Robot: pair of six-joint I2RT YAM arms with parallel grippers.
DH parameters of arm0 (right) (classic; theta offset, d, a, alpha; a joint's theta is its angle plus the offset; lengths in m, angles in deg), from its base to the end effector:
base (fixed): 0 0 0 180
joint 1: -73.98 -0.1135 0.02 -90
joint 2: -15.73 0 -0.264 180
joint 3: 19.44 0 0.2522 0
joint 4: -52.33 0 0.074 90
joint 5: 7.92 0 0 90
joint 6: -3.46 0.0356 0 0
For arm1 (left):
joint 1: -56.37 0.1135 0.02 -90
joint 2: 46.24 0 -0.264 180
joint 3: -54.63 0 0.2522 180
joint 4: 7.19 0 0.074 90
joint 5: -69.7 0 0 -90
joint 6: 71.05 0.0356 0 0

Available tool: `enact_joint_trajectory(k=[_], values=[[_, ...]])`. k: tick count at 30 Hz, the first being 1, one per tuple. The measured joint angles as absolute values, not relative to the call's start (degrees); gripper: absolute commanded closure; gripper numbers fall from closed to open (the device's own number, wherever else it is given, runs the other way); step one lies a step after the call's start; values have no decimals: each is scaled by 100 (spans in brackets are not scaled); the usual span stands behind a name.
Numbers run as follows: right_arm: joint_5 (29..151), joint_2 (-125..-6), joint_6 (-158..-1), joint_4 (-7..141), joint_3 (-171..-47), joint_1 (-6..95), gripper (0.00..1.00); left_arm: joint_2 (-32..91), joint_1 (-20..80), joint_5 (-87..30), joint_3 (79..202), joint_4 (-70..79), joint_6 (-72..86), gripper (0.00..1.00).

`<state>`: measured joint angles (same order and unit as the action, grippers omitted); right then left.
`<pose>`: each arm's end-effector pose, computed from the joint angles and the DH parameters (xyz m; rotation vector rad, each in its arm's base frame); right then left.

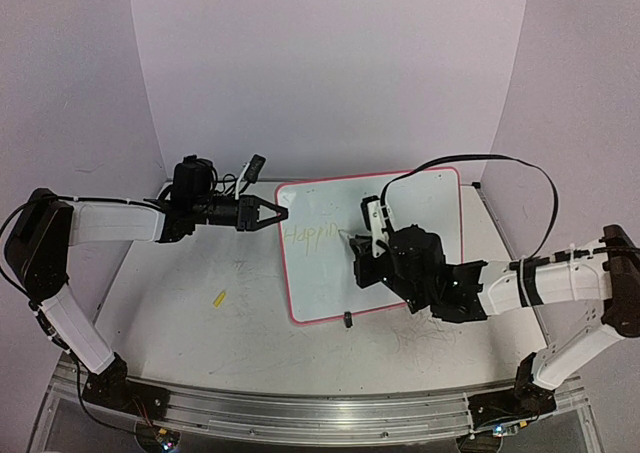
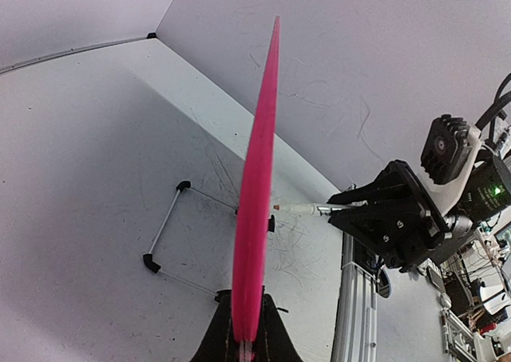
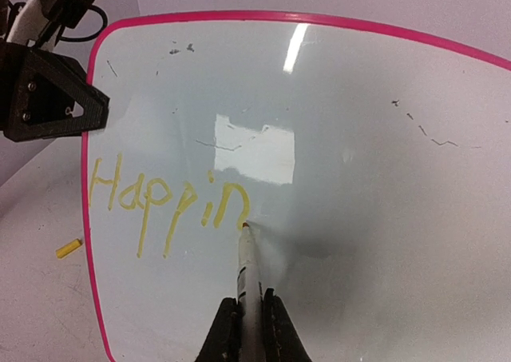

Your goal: Write a sentence on the whiteboard

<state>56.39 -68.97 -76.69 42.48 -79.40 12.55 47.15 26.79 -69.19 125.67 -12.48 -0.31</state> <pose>0.1700 0.2800 0.2436 -0.4997 1.7604 0.4735 0.3016 -0.2020 0.2526 0.8031 1.8268 -1.3610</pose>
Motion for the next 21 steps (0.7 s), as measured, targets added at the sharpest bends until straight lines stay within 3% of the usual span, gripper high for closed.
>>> enact_joint_trajectory(k=[21], values=[[5617, -6967, -7702, 4125, -7942, 1358, 100, 4713, 2679, -6916, 12567, -1246, -32, 100]])
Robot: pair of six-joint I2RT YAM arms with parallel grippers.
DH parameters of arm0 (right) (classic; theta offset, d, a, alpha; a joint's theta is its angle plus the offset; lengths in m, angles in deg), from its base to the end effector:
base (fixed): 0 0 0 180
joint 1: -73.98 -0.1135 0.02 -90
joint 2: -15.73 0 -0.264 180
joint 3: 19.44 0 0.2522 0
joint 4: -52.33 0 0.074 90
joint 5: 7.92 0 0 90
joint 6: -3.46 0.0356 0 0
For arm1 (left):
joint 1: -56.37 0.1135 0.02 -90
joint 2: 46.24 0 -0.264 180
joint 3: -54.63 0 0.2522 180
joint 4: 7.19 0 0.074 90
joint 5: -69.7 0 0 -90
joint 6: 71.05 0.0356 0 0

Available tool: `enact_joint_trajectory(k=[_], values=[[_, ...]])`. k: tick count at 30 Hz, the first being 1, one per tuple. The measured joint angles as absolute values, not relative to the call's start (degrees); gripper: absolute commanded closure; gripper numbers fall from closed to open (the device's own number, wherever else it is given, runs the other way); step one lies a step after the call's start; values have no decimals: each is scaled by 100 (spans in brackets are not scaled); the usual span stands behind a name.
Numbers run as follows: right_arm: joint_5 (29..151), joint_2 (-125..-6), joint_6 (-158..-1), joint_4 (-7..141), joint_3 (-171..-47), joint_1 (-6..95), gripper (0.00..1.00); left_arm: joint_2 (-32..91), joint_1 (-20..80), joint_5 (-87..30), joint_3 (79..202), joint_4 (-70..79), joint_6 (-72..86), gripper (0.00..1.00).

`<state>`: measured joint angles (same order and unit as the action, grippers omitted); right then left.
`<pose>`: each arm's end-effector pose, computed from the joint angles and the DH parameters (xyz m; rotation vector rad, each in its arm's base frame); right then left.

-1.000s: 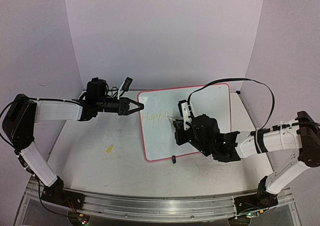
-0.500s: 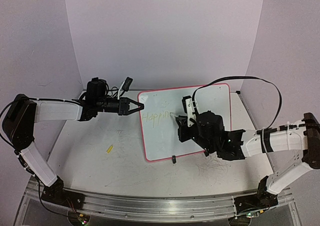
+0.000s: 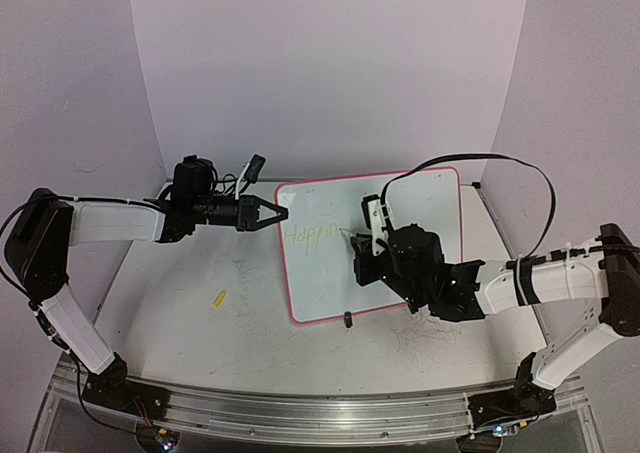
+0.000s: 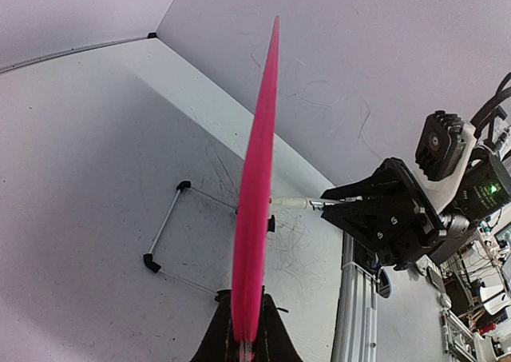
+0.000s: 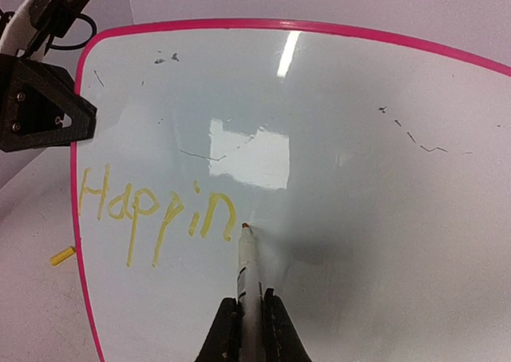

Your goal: Write a sentence on the whiteboard

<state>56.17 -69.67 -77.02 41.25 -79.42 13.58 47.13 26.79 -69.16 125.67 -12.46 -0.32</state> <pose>0.1762 0.2787 0.2421 -0.4804 1.7546 0.4592 0.3015 -0.2020 0.2526 0.8026 1.8271 -1.3606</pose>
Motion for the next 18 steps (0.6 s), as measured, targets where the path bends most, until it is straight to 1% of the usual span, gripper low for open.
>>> enact_joint_trajectory(k=[18], values=[[5334, -6970, -7628, 4083, -7942, 1357, 100, 4715, 2679, -6913, 12567, -1246, -34, 100]])
